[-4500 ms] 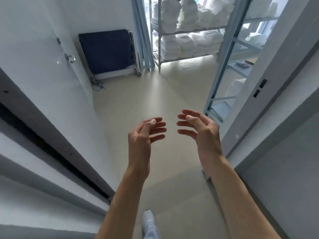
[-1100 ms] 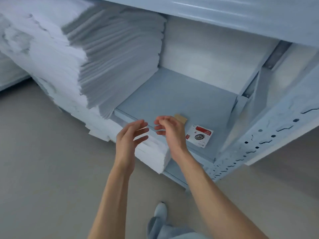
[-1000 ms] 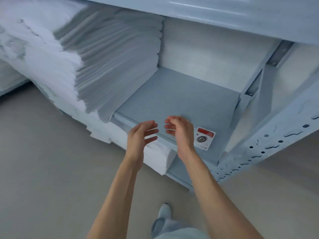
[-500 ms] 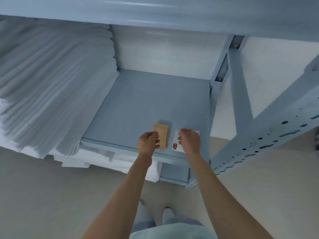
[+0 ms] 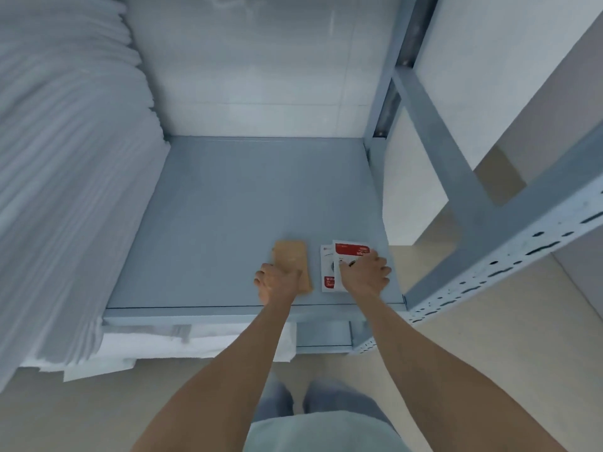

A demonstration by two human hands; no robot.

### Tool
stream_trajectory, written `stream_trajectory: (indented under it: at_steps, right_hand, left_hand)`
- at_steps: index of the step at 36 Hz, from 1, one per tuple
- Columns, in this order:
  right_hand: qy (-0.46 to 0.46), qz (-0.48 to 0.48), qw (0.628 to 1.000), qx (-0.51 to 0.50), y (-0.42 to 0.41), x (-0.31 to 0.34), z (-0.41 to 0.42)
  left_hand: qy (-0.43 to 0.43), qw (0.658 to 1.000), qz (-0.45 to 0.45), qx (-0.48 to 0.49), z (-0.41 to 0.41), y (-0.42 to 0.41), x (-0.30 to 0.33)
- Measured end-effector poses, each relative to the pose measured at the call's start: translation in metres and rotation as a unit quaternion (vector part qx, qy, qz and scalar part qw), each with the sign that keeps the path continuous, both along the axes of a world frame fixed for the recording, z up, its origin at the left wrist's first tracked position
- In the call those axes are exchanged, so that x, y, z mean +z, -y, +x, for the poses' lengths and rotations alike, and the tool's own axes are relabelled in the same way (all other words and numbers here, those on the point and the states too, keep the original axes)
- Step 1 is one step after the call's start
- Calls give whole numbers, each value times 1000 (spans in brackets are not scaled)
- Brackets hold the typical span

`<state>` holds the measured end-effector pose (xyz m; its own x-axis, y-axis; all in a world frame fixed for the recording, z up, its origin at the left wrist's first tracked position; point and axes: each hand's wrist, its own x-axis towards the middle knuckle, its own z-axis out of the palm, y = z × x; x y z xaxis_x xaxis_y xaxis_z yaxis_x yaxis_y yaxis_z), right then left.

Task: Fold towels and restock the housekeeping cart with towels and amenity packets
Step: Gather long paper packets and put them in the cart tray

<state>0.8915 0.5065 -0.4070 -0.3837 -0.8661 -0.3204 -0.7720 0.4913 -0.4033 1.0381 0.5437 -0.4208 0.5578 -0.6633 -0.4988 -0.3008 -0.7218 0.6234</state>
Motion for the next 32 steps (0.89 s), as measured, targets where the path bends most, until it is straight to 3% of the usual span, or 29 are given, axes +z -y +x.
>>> stream_trajectory:
  at_steps: [3,10,14,18,21,25,32]
  right_hand:
    - [-42,-11,999,-15,2,-9,-4]
    - [39,6,999,-28,4,-21,-6]
    - [62,16,998,-21,5,-24,4]
    - [94,47,994,-42,8,-26,6]
    - [143,57,987,-52,8,-28,5]
    - [206,20,976,-69,-1,-22,9]
    - [302,-34,948,-99,-24,7,13]
  left_hand:
    - [20,1000,7,-11,-1,3,-7]
    - [96,991,79,-47,-12,8,-13]
    - [91,988,113,-57,-14,14,-15]
    - [54,991,112,-57,-8,21,-18]
    - [8,997,54,-48,-4,22,-20]
    - [-76,996,-40,-27,-2,13,-17]
    - [-226,972,-62,-13,16,-10,8]
